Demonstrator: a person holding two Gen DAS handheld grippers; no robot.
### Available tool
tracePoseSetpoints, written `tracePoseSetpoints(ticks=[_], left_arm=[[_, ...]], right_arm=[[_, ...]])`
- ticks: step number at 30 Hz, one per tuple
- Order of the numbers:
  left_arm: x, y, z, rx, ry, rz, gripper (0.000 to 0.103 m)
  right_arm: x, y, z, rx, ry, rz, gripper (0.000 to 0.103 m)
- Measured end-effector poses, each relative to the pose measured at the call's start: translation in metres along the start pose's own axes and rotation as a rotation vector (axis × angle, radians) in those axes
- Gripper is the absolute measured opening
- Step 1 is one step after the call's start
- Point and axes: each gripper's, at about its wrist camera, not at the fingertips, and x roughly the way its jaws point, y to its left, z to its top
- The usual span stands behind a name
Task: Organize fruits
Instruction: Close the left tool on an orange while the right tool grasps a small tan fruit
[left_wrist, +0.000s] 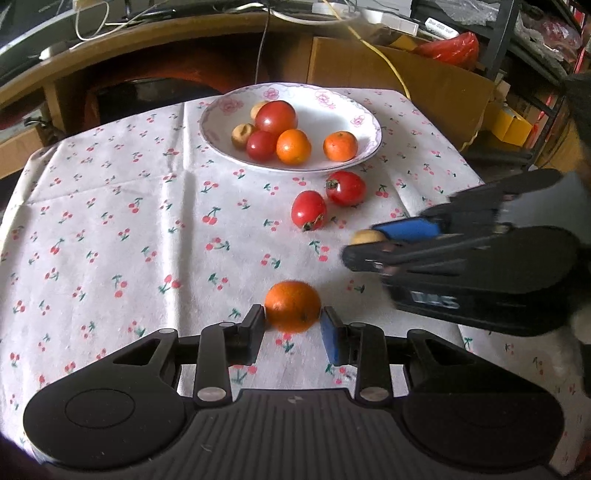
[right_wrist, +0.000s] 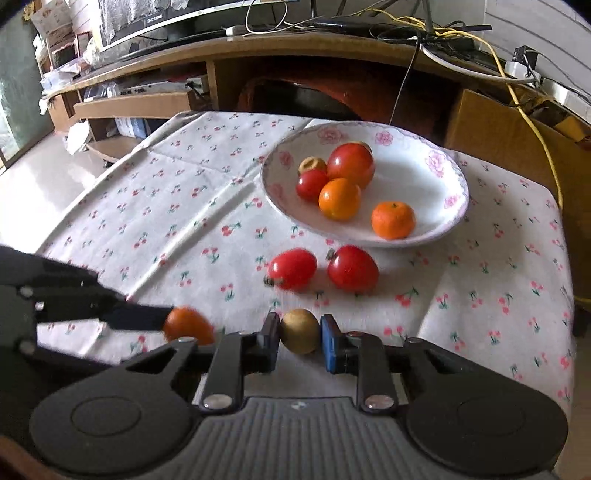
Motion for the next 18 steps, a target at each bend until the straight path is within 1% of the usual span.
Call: tracePoseSetpoints(ticks=[4, 10, 11, 13, 16, 17, 18], left_arm=[[-0.004, 0.003, -0.002, -0.024, -0.007, 0.008, 0.042], [0.001, -0.001, -0.004, -0.006, -0.02, 0.019, 0.046], [0.001, -0.001, -0.004, -0.002, -0.022, 0.018, 0.048], [0.002, 0.0, -0.004, -0.006, -0.026, 0.009, 0.06], [0.003, -0.001, -0.003, 0.008, -0.034, 0.009, 0.064], [0.004, -0.001, -0.003, 0.009, -0.034, 0.009, 0.065], [0.004, -0.001, -0.003, 0.004, -0.036, 0.007, 0.066]], right_arm=[[-0.019, 0.001, -0.009, 0.012, 0.016, 0.006, 0.036], [-0.045, 0.005, -0.036, 0.015, 0.043, -0.002, 0.036], [-0.047, 0.005, -0.041, 0.017, 0.046, -0.008, 0.036], [-0.047, 0.004, -0.047, 0.019, 0.063, -0.019, 0.036], [-0.045, 0.006, -0.054, 0.002, 0.062, -0.036, 0.036], [-0.045, 0.007, -0.055, -0.009, 0.062, -0.037, 0.038], [-0.046, 0.008, -0.055, -0.015, 0.062, -0.033, 0.042]])
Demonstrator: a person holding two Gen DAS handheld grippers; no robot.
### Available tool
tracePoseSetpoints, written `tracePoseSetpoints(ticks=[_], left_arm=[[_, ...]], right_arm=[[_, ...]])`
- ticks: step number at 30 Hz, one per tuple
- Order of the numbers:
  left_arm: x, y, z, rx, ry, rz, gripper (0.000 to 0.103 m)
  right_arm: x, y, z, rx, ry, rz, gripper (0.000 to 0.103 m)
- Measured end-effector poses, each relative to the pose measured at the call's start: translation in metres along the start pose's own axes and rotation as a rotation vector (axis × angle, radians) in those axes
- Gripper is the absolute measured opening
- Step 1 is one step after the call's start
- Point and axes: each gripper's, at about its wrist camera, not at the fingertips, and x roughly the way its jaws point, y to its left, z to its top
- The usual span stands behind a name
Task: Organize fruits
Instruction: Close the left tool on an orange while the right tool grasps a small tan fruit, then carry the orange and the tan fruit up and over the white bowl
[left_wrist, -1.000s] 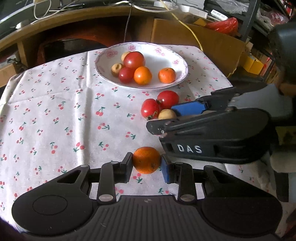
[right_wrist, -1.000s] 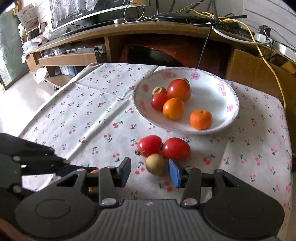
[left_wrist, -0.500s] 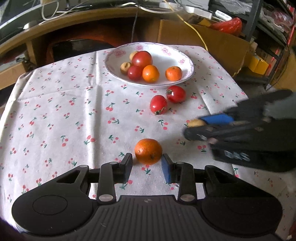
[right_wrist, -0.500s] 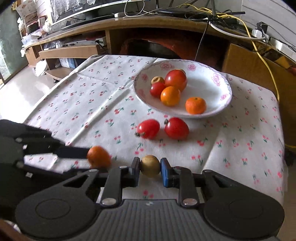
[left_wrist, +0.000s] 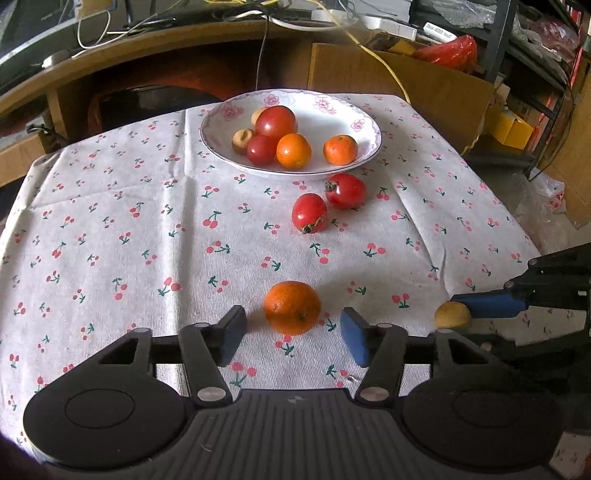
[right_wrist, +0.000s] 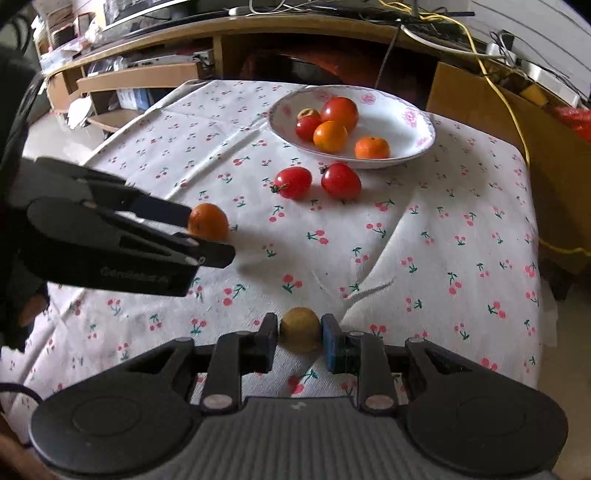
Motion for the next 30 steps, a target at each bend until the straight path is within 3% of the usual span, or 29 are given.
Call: tracePoseSetpoints(ticks=[5, 11, 14, 18, 30], left_arm=[[0.003, 0.002, 0.002, -0.01, -0.011, -0.002, 0.067], [0.005, -0.001, 0.0, 0.002, -0.025, 0.011, 0.063], [0.005, -0.001, 0.001, -0.004, -0.032, 0.013, 0.053], [0.005, 0.001, 0.003, -0.014, -0.03, 0.01, 0.041], [-0.006, -0.003, 0.0, -0.021, -0.026, 0.003, 0.04]], right_arm=[[0.001, 0.003, 0.0, -0.015, -0.01, 0.009, 0.049], [0.004, 0.004, 0.002, -0.022, -0.018, -0.006, 0.049], [0.004, 0.003, 0.005, -0.012, -0.015, -0.011, 0.047], [0.004, 0.002, 0.008, -0.009, -0.013, -0.029, 0.037], [0.0, -0.001, 0.012, 0.004, -0.026, -0.022, 0.037]])
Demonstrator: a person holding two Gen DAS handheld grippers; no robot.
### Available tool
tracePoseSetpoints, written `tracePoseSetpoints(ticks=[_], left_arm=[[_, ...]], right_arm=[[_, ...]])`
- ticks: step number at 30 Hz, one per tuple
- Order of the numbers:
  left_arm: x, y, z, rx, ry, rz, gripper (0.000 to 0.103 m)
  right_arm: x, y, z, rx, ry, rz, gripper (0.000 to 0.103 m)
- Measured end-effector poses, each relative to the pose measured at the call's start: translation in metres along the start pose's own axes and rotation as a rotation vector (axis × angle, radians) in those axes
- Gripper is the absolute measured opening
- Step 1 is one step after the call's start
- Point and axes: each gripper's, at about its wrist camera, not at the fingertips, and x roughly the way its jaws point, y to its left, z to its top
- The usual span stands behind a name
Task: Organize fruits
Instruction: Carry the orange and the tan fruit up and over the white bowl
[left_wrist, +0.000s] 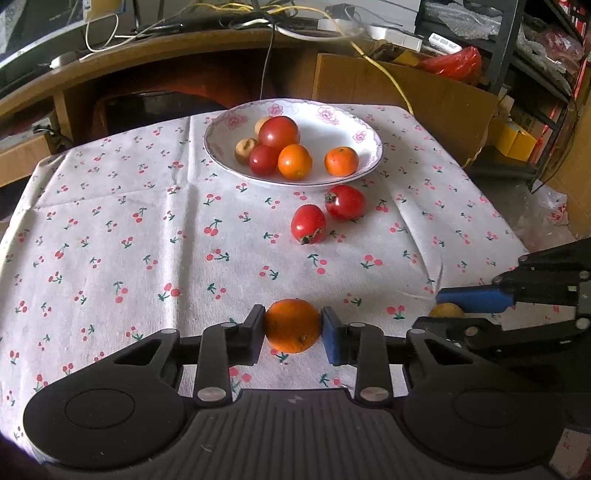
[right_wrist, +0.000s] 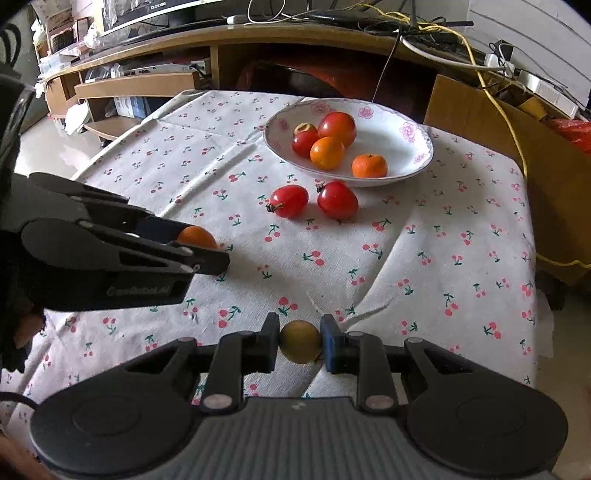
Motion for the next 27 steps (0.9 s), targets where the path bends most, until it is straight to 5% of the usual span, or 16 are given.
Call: tracePoseSetpoints(ticks=[15, 19, 27], left_arm=[[0.001, -0.011, -0.011, 0.078, 0.005, 0.008, 0.048], [0.001, -0.013, -0.013, 0.097, 0.012, 0.026, 0.069], [-0.002, -0.008, -0.014, 0.079, 0.007, 0.022, 0.057]], right_arm=[[0.007, 0.004, -0.003, -0.061, 0.002, -0.003, 0.038], [0.006, 0.004, -0.004, -0.058, 0.011, -0.001, 0.038], [0.004, 0.005, -0.006, -0.062, 0.022, 0.002, 0.039]])
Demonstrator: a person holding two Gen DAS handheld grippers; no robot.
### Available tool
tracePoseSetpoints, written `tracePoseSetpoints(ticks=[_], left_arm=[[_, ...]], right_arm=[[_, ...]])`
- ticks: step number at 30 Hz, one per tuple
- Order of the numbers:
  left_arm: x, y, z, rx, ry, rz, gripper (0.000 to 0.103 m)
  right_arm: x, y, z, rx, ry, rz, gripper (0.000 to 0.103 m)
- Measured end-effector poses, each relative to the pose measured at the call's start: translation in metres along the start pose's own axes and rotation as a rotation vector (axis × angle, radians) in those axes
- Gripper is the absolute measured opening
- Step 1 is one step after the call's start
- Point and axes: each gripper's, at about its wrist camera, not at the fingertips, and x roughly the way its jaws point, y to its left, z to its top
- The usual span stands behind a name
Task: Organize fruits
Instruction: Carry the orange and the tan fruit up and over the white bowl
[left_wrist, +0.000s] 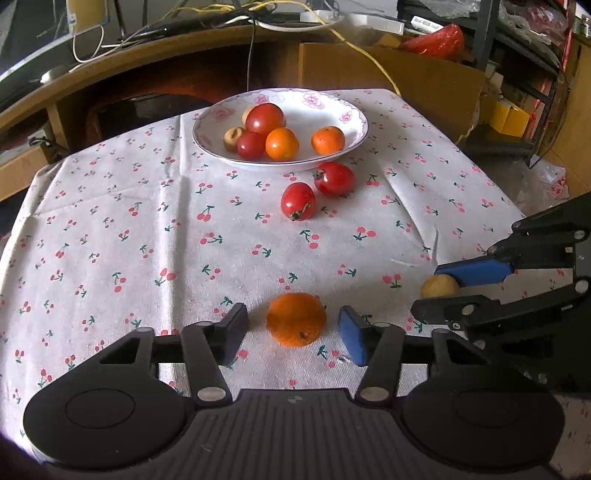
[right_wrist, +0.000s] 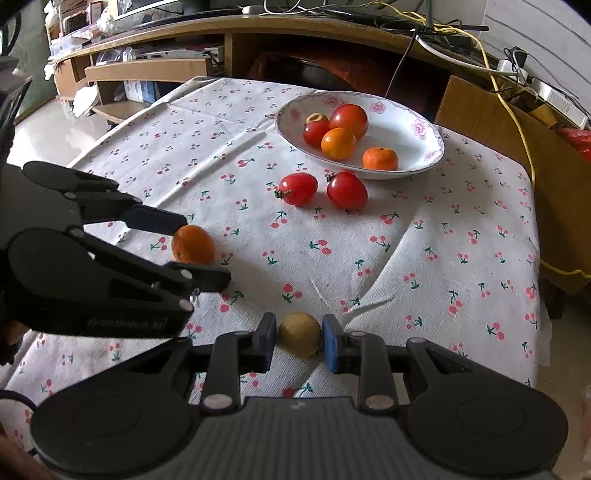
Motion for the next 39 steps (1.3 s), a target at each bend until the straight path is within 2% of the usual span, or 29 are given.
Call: tracePoseSetpoints(ticks=[4, 9, 18, 28, 39], left_arm=[[-0.005, 0.004, -0.003, -0.022, -0.004, -0.007, 0.04], [-0.009, 0.008, 0.003, -0.059, 0.002, -0.016, 0.039], [-0.018, 0.002, 0.025, -0.07, -0.06, -0.047, 0.039], [-0.01, 0.007, 0.047, -0.092, -0.079, -0.038, 0.039], [0.008, 0.012, 0.093, -0.079, -0.119, 0.002, 0.037]], right_arm=[[-0.002, -0.001, -0.002, 0.007, 0.007, 0.002, 0.037], [-0.007, 0.0, 0.003, 0.022, -0.009, 0.017, 0.037], [-0.015, -0.005, 0.019, 0.069, -0.065, 0.007, 0.037], [-0.012, -0.017, 0.039, 0.12, -0.108, -0.003, 0.037], [-0.003, -0.046, 0.075, 0.159, -0.183, -0.041, 0.037]])
